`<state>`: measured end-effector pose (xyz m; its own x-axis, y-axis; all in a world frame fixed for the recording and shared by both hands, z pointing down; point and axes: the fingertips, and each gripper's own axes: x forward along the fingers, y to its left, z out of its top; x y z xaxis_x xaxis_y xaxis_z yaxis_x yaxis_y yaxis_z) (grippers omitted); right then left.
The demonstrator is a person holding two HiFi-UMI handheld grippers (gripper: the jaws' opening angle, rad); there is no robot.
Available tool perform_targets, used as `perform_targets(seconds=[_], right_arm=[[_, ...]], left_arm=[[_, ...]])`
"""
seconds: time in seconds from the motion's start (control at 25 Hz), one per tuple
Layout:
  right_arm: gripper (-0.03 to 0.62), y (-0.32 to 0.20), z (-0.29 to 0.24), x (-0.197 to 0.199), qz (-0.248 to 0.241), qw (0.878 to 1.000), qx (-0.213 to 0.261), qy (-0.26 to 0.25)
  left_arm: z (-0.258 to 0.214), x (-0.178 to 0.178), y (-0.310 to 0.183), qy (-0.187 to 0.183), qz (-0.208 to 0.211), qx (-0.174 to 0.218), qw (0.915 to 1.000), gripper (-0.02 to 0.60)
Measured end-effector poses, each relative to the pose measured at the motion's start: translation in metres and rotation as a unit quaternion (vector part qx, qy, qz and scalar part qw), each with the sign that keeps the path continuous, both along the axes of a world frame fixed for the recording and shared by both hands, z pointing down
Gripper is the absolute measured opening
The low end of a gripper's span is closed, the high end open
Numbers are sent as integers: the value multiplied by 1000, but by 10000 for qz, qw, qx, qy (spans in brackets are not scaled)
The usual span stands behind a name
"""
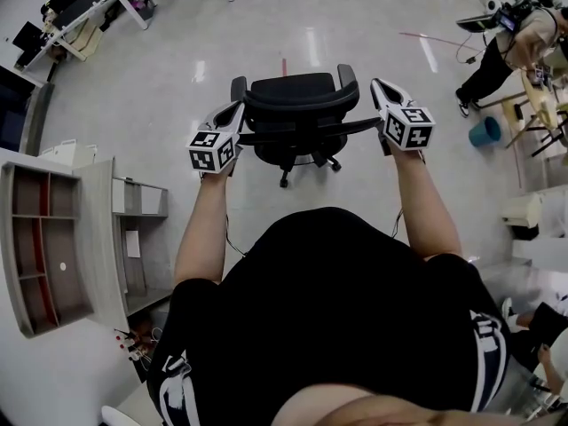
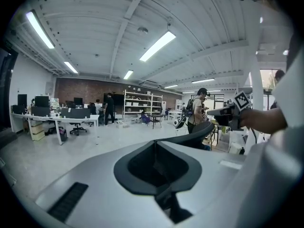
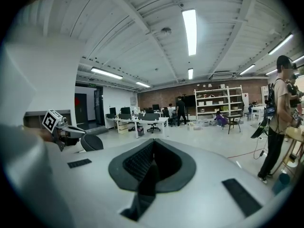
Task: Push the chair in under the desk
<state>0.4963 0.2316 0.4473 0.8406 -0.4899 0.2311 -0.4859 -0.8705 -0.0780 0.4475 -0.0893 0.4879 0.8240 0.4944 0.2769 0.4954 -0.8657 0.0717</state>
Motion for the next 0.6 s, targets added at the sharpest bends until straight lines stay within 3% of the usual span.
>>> perform_targets(seconds=[0.28, 0.6], right_arm=[[-5, 1, 11, 2, 52, 9999, -52, -105], [-3, 7, 47, 4, -259, 9970, -447, -580]], left_arm=[[10, 5, -3, -93, 88, 112, 9999, 20], [34, 8, -4, -365, 304, 673, 9966, 20]])
